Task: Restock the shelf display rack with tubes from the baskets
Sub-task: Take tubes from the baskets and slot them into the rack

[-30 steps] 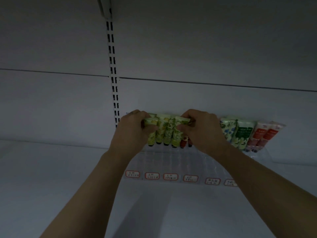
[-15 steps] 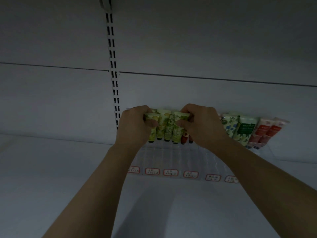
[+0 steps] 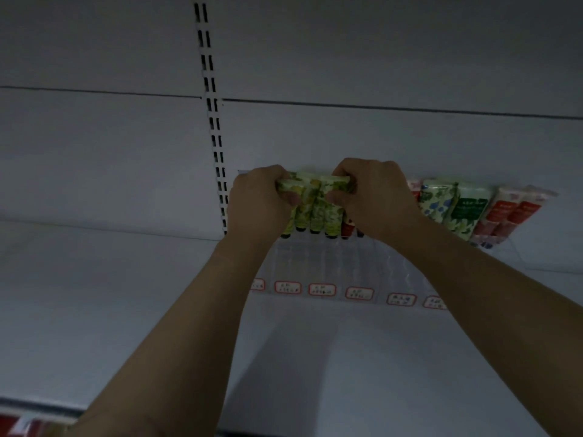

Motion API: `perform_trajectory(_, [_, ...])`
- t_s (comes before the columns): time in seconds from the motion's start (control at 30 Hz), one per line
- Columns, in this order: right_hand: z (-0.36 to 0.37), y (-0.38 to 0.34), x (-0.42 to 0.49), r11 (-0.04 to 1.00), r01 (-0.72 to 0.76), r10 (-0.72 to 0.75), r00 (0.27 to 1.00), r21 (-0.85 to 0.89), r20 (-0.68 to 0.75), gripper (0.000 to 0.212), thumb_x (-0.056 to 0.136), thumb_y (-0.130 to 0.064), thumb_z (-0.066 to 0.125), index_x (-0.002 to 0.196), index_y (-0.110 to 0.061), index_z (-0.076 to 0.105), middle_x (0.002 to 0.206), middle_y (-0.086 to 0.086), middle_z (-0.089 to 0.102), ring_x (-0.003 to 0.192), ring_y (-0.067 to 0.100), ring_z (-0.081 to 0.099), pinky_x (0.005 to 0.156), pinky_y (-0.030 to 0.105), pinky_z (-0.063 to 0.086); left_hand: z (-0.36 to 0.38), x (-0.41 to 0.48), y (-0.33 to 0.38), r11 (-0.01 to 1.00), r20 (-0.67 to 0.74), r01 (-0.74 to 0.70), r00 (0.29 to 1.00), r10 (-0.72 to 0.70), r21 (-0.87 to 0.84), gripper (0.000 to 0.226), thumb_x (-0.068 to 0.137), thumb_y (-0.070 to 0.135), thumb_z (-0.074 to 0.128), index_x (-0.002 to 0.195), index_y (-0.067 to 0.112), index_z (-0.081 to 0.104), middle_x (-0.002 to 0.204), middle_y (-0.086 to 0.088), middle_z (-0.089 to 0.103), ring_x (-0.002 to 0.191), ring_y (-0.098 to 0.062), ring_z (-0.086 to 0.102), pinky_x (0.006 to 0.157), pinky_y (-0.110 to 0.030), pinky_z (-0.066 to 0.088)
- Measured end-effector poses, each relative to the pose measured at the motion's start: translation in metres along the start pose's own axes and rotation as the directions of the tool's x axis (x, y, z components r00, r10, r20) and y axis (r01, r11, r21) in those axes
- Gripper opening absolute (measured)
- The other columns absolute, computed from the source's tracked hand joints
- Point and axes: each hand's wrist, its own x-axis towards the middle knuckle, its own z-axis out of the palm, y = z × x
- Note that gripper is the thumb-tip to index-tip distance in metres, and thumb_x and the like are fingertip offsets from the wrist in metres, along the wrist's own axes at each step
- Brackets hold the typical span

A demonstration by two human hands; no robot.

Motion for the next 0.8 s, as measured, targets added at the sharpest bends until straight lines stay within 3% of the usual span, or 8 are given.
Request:
perform_trajectory(0.07, [-0.001,-0.001,-0.001,1.0,-0.007,0.007,1.0,-0.017,0.003,0.021,0.085,-0.027,0.07,0.097,-0.011,0.066,0.091,0.009,0.069,0.078,0.021,0.058,0.067,0.027,0.042,0.0,0.001,-0.001,1.0,-0.002,0.029,1.0,-0.029,0.012,0.008,0.08,0.002,0.063,0.083,0.008,0.068,0.069,-0.001,0.058,0.066,-0.013,0.053,0.048,-0.018,0.028])
perform_trajectory(0.2, [-0.009,-0.003,-0.002,0.999,-0.044,0.044,0.998,0.005,-0.038,0.021,0.083,-0.027,0.072,0.093,-0.009,0.067,0.087,0.008,0.067,0.074,0.018,0.056,0.07,0.024,0.043,-0.001,-0.001,-0.003,0.997,-0.005,0.071,0.997,-0.071,0.001,0.007,0.082,0.008,0.066,0.088,0.006,0.069,0.071,-0.002,0.059,0.07,-0.016,0.057,0.056,-0.025,0.045])
perform_trajectory(0.33, [-0.026,-0.013,0.004,0.992,-0.086,0.097,0.989,0.092,-0.113,0.021,0.081,-0.029,0.074,0.089,-0.011,0.068,0.081,0.001,0.064,0.073,0.015,0.058,0.068,0.018,0.041,0.005,-0.006,0.003,0.998,0.004,0.053,0.999,-0.053,0.023,0.008,0.082,0.005,0.062,0.085,0.007,0.068,0.065,0.003,0.052,0.065,-0.01,0.05,0.051,-0.02,0.031])
perform_trajectory(0.5, [-0.009,-0.017,0.0,0.994,-0.05,0.057,0.996,0.095,-0.062,0.022,0.079,-0.028,0.076,0.086,-0.009,0.069,0.084,0.006,0.07,0.078,0.02,0.063,0.076,0.027,0.045,0.006,-0.006,0.001,0.996,-0.028,0.089,0.996,-0.089,0.008,0.01,0.079,0.002,0.06,0.082,0.006,0.069,0.071,-0.006,0.062,0.066,-0.012,0.053,0.051,-0.018,0.03])
perform_trajectory(0.6, [0.002,-0.009,-0.007,0.994,-0.048,0.054,0.997,0.103,-0.052,0.019,0.081,-0.028,0.074,0.085,-0.011,0.068,0.077,0.001,0.065,0.071,0.015,0.057,0.065,0.021,0.035,0.004,-0.008,0.001,0.996,-0.046,0.088,0.995,-0.088,0.008,0.016,0.079,0.0,0.062,0.091,0.005,0.071,0.079,-0.011,0.067,0.071,-0.013,0.054,0.056,-0.018,0.034])
perform_trajectory(0.73, [0.003,-0.006,-0.006,0.996,0.001,0.004,0.999,0.084,-0.054,0.02,0.083,-0.028,0.073,0.089,-0.009,0.068,0.072,0.0,0.059,0.068,0.017,0.055,0.067,0.025,0.042,0.003,-0.009,-0.002,0.995,-0.063,0.096,0.993,-0.097,-0.021,0.019,0.082,0.004,0.065,0.1,0.004,0.07,0.081,-0.005,0.066,0.073,-0.011,0.053,0.063,-0.006,0.034])
perform_trajectory(0.8, [0.004,-0.008,0.0,0.997,0.053,-0.052,0.998,0.059,-0.024,0.022,0.083,-0.027,0.073,0.095,-0.008,0.069,0.08,0.004,0.065,0.072,0.018,0.057,0.07,0.024,0.041,0.002,-0.008,-0.002,0.994,-0.063,0.103,0.993,-0.105,-0.026,0.02,0.082,0.006,0.067,0.102,0.004,0.07,0.081,-0.004,0.065,0.073,-0.01,0.054,0.059,-0.002,0.032])
